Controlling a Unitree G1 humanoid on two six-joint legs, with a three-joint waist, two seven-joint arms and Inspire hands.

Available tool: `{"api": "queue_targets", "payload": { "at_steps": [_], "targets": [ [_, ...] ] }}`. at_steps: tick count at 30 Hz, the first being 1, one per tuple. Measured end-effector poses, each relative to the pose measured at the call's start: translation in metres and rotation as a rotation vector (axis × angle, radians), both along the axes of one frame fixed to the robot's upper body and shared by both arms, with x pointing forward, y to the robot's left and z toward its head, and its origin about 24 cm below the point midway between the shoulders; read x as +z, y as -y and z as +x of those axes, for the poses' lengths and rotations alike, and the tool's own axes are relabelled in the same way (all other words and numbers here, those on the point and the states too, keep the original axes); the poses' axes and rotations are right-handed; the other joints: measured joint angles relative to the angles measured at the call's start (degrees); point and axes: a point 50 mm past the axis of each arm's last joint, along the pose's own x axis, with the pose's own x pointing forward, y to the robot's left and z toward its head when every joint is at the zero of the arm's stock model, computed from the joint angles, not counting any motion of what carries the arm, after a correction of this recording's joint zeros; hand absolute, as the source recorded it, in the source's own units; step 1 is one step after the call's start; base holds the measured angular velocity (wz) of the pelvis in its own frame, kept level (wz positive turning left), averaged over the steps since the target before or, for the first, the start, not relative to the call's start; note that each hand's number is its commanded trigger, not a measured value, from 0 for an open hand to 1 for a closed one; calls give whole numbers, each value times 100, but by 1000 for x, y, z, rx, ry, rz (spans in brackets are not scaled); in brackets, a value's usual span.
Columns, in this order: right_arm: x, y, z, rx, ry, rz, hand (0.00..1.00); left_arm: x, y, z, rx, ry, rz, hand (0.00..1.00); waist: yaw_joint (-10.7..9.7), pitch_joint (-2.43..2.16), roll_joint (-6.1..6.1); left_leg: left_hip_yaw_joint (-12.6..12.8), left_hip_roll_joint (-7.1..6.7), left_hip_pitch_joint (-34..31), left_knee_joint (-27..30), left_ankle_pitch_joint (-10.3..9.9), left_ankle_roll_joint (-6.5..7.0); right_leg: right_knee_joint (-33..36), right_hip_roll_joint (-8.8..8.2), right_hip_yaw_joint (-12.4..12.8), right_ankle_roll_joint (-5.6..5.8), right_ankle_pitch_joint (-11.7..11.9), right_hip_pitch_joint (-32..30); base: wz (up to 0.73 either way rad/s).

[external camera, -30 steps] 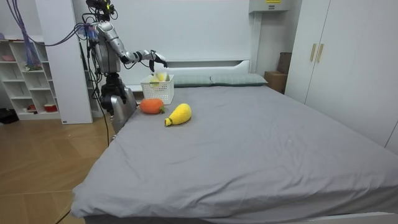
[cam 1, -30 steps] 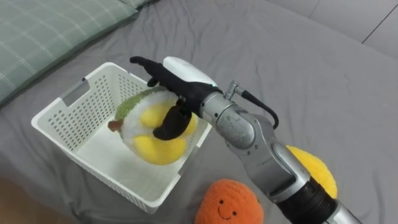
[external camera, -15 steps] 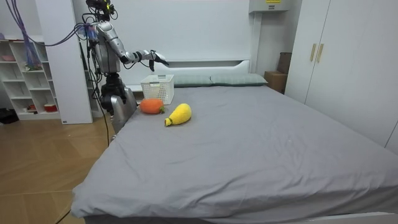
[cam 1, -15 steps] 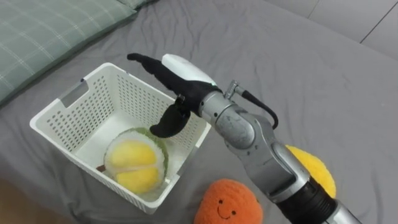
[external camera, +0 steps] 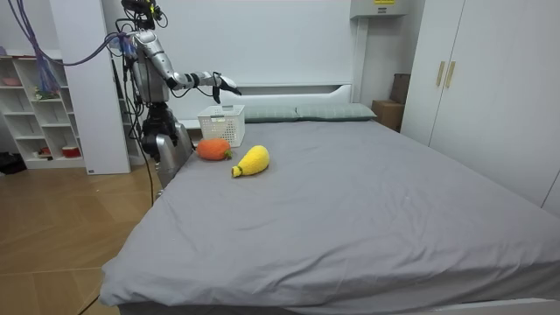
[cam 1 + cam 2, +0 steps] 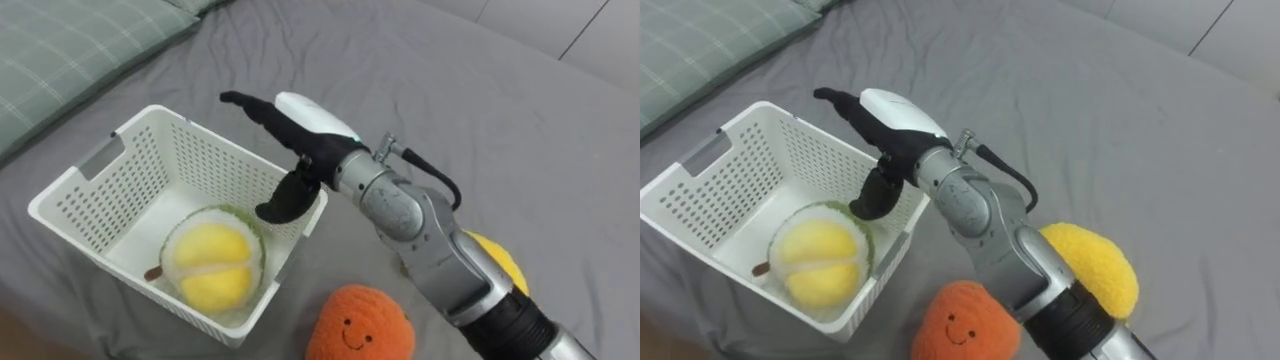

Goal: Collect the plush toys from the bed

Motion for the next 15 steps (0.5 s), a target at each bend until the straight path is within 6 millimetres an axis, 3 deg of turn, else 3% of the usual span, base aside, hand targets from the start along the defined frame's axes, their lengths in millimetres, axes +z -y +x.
{"api": "queue_targets", "payload": {
  "at_steps": [7,12,14,15],
  "targets": [
    [-13,32,-1,-170,-21,138,0,-6,-1,-21,25,-70,17,0,-279,13,50,109,14,131,-21,-2,1,3,4,161,1,4,46,-8],
    [-21,65,-3,-343,-21,247,0,-9,0,-40,38,-105,17,0,-635,-22,259,260,21,245,-49,-7,10,17,7,274,9,18,104,-14],
    [-25,84,-5,-442,-4,280,0,-10,1,-52,46,-128,17,0,-789,-74,397,363,33,314,-97,-8,15,23,15,375,13,23,108,-22],
    [-26,89,-5,-465,1,282,0,-11,1,-53,54,-131,15,0,-845,-74,435,391,38,327,-99,-10,17,31,19,399,12,23,108,-17]
  ]
}}
